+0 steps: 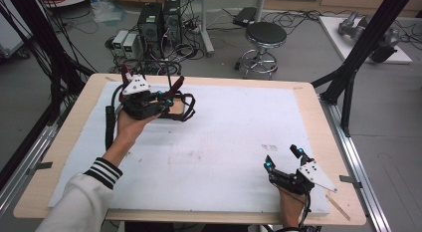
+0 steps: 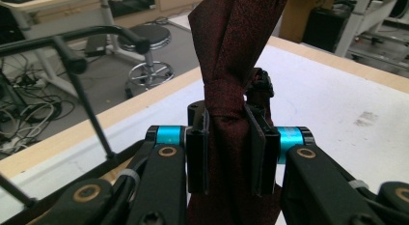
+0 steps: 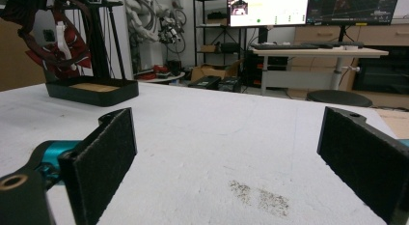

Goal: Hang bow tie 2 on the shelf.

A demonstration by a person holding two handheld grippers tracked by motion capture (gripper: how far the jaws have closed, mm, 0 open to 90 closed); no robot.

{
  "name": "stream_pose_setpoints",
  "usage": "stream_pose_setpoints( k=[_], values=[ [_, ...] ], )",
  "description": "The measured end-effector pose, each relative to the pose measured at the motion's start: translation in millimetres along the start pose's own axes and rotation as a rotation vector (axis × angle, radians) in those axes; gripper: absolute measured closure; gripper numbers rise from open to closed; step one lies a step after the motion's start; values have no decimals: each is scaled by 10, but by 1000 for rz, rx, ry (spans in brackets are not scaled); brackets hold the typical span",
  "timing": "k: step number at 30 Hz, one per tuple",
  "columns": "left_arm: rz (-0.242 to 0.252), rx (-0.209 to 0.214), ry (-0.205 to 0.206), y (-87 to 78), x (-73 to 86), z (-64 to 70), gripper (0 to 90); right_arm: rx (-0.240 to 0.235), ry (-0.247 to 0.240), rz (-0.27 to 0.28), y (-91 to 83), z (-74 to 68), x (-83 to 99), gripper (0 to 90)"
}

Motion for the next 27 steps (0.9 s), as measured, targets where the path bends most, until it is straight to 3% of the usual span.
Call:
stream_pose_setpoints(
  k=[9, 27],
  values=[
    [21, -56, -33, -85, 48, -126, 729, 0, -1, 0, 1, 0, 0, 57],
    [34, -220, -112, -211, 129, -472, 730, 0, 4, -4, 3, 2, -1, 57]
  ],
)
Point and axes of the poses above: each handheld gripper's, and its own axes: y roughly forward along the jaws, x roughly out of its underside, z roughly to its right, the point moved 1 cm from there along y, roughly forward along the jaws, and after that the axes turned 11 degrees about y, right-handed, at the moved point
